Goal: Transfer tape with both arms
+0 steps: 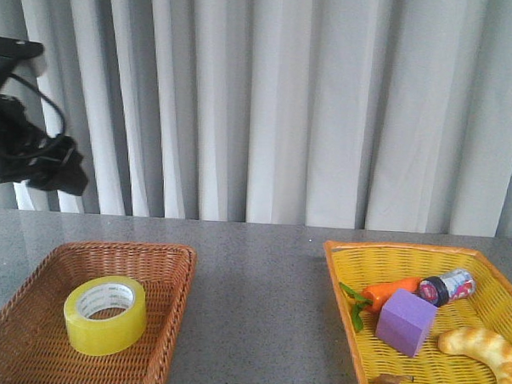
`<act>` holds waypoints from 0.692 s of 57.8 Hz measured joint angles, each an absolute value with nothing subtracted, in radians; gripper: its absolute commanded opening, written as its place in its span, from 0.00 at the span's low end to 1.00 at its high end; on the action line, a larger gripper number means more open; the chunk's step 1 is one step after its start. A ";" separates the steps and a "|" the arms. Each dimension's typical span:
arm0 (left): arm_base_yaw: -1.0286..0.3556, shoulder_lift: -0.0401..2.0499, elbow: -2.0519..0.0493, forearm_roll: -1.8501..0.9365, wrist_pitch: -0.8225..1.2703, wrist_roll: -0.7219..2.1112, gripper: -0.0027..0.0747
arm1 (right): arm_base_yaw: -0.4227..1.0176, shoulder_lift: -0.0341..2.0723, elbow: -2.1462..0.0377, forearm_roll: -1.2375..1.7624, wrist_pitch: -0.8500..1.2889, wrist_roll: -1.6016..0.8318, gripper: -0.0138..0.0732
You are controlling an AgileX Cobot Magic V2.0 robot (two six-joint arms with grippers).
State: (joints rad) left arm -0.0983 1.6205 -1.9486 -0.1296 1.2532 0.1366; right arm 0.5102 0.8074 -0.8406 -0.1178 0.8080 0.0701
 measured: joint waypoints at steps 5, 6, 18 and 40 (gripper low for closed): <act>-0.098 1.529 -1.833 -0.129 1.253 0.148 0.72 | 0.510 0.807 -0.841 -0.118 0.808 0.070 0.62; -0.098 1.506 -1.800 -0.129 1.250 0.149 0.72 | 0.510 0.807 -0.841 -0.118 0.808 0.070 0.62; -0.098 1.272 -1.455 -0.131 1.114 0.150 0.72 | 0.510 0.807 -0.841 -0.118 0.808 0.070 0.62; -0.098 0.865 -0.880 -0.141 0.885 0.152 0.72 | 0.510 0.807 -0.841 -0.118 0.809 0.070 0.62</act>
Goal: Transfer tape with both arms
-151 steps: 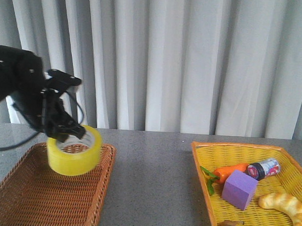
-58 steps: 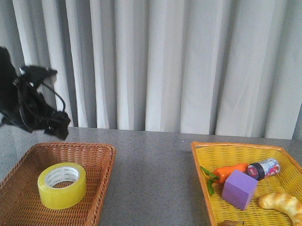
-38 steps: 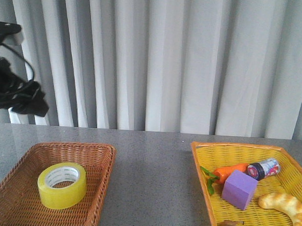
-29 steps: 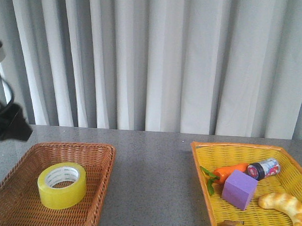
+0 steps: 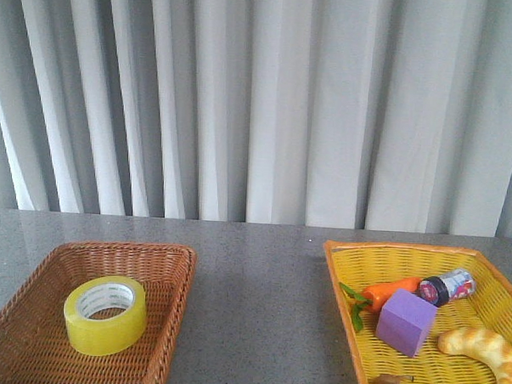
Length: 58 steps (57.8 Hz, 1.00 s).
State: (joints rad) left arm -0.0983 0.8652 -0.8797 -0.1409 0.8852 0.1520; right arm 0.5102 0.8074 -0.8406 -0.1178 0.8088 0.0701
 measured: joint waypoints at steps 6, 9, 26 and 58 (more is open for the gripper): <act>-0.098 0.788 -0.789 -0.141 0.846 0.152 0.72 | 0.510 0.807 -0.841 -0.118 0.809 0.070 0.62; -0.098 0.763 -0.753 -0.141 0.831 0.152 0.72 | 0.510 0.807 -0.841 -0.118 0.809 0.070 0.62; -0.098 0.706 -0.662 -0.127 0.771 0.152 0.72 | 0.510 0.807 -0.841 -0.118 0.809 0.070 0.62; -0.098 0.706 -0.662 -0.047 0.684 0.087 0.12 | 0.510 0.807 -0.841 -0.117 0.809 0.070 0.22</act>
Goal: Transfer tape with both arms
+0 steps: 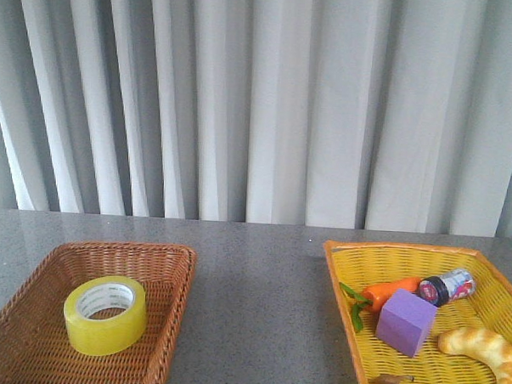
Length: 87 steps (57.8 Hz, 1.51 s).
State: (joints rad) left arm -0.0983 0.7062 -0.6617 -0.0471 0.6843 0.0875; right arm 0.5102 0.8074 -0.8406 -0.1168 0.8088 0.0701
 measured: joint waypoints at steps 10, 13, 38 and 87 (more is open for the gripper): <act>-0.098 0.706 -0.662 -0.047 0.683 0.083 0.03 | 0.510 0.807 -0.841 -0.117 0.809 0.070 0.15; -0.098 0.706 -0.662 -0.047 0.678 0.082 0.03 | 0.510 0.807 -0.841 -0.117 0.809 0.070 0.15; -0.098 0.706 -0.662 -0.047 0.676 0.082 0.03 | 0.510 0.807 -0.841 -0.117 0.809 0.070 0.15; -0.098 -0.006 0.023 -0.048 0.054 0.072 0.03 | 0.510 0.807 -0.841 -0.117 0.809 0.070 0.15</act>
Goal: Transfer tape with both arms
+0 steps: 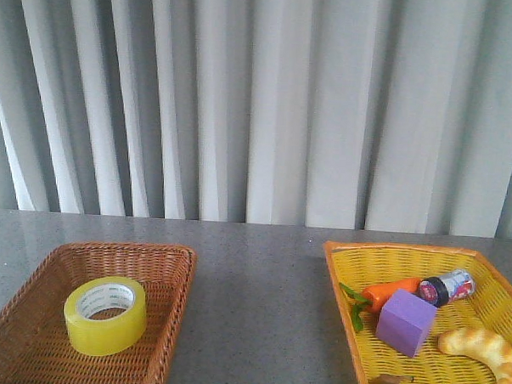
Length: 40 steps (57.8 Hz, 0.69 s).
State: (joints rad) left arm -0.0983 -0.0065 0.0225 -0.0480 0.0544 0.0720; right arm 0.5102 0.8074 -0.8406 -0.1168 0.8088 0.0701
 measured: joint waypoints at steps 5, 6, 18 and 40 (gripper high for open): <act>-0.098 -0.011 0.025 -0.048 0.039 0.071 0.03 | 0.510 0.807 -0.841 -0.116 0.809 0.070 0.15; -0.098 -0.011 0.025 -0.048 0.038 0.071 0.03 | 0.510 0.807 -0.841 -0.116 0.809 0.070 0.15; -0.098 -0.012 0.025 -0.048 0.038 0.071 0.03 | 0.510 0.807 -0.841 -0.116 0.810 0.070 0.15; -0.098 -0.012 0.025 -0.048 0.038 0.071 0.03 | 0.510 0.807 -0.841 -0.116 0.811 0.070 0.15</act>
